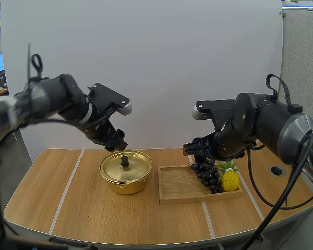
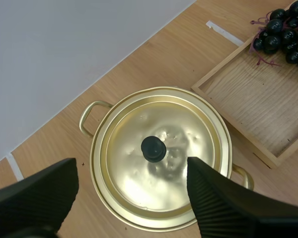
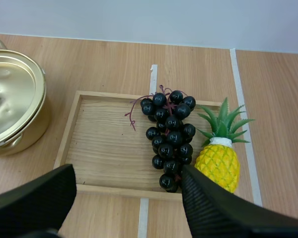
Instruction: Open the pot, put the grape inside, and close it
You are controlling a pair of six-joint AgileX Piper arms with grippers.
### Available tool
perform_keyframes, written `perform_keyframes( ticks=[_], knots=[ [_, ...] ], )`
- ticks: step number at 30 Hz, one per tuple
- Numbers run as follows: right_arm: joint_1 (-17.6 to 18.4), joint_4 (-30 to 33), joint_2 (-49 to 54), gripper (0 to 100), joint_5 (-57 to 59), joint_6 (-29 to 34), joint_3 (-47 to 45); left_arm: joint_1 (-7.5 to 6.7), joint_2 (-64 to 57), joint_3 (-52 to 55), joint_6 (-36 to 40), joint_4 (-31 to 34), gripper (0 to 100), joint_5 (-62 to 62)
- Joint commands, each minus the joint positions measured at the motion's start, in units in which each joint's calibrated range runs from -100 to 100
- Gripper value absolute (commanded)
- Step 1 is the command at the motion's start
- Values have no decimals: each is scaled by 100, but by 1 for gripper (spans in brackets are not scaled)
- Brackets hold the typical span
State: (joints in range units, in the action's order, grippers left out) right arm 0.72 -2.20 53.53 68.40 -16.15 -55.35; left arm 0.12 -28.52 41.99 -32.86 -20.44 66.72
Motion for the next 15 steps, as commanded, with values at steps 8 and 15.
perform_keyframes(
  ticks=[8, 15],
  knots=[
    [-19, 43, 14, 100, -35, 18, 33, -16, 1888, -842, -458, -159, 100, 444],
    [-19, 43, 14, 100, -35, 18, 33, -233, 2353, -842, -470, -133, 100, 108]
  ],
)
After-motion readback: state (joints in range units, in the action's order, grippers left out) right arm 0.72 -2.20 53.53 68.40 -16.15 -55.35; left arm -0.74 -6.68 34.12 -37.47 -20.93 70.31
